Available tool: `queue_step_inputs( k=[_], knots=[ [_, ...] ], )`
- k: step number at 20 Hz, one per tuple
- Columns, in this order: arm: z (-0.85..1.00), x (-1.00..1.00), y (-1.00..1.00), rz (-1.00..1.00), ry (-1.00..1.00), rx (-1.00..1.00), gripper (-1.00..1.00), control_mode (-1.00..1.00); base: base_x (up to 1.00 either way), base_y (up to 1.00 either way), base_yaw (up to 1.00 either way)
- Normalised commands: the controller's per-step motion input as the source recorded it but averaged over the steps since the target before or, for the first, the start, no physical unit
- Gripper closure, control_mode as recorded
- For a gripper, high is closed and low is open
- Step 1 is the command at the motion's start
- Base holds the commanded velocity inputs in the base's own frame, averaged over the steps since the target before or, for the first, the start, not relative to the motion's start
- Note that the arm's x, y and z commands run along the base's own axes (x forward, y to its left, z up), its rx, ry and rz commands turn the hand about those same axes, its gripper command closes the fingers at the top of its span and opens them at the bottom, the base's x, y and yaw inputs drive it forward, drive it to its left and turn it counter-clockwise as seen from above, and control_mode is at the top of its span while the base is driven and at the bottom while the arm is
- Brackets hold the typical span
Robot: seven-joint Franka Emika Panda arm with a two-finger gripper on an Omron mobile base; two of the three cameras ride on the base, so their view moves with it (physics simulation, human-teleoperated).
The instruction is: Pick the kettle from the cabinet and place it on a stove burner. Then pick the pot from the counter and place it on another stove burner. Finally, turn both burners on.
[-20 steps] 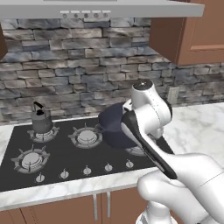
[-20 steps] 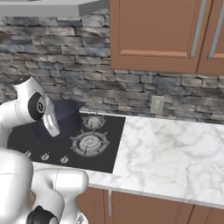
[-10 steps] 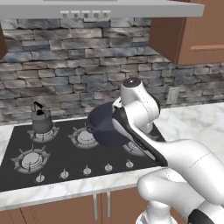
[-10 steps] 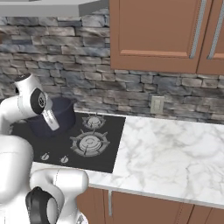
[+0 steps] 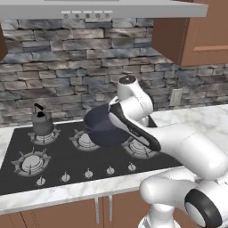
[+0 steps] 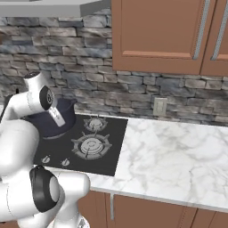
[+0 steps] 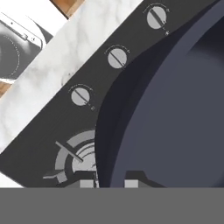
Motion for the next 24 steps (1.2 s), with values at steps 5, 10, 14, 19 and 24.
queue_step_inputs(
  k=[5, 10, 14, 19, 24],
  knots=[
    [-0.15, 0.42, 0.09, 0.09, 0.06, 0.01, 1.00, -1.00, 0.00, 0.00, 0.00],
    [-0.24, 0.09, 0.01, 0.13, 0.03, 0.02, 1.00, -1.00, 0.00, 0.00, 0.00],
    [-0.21, 0.21, 0.01, 0.11, 0.02, 0.07, 1.00, -1.00, 0.00, 0.00, 0.00],
    [-0.14, 0.23, 0.09, 0.08, 0.01, 0.07, 1.00, -1.00, 0.00, 0.00, 0.00],
    [-0.08, 0.28, 0.13, 0.07, 0.05, 0.05, 1.00, -1.00, 0.00, 0.00, 0.00]
  ],
)
